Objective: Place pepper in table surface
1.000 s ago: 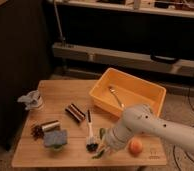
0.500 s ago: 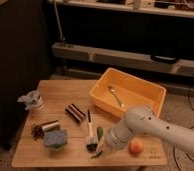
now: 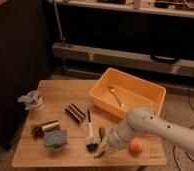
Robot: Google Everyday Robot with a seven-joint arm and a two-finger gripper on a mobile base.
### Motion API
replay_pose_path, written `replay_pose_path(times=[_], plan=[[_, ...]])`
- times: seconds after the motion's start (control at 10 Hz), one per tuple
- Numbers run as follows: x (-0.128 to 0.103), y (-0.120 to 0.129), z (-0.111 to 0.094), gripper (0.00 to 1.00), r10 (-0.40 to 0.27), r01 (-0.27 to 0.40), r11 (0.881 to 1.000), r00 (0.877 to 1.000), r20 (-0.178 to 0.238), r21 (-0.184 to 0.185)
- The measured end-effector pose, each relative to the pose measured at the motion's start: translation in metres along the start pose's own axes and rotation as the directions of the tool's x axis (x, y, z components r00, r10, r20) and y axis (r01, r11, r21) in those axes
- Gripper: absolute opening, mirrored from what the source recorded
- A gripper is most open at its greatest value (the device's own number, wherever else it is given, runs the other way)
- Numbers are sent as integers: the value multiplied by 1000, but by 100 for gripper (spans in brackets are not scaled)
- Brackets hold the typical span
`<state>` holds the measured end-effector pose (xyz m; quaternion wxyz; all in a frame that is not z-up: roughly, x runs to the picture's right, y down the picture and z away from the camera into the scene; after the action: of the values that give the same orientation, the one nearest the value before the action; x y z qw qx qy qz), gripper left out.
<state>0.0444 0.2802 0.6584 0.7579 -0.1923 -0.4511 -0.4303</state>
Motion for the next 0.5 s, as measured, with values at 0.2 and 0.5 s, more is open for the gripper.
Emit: replay_pose_path(times=[0.2, 0.5], plan=[[8, 15, 3, 0, 31, -31, 999, 1000, 4, -12], [28, 24, 13, 0, 53, -53, 998, 999, 11, -29]])
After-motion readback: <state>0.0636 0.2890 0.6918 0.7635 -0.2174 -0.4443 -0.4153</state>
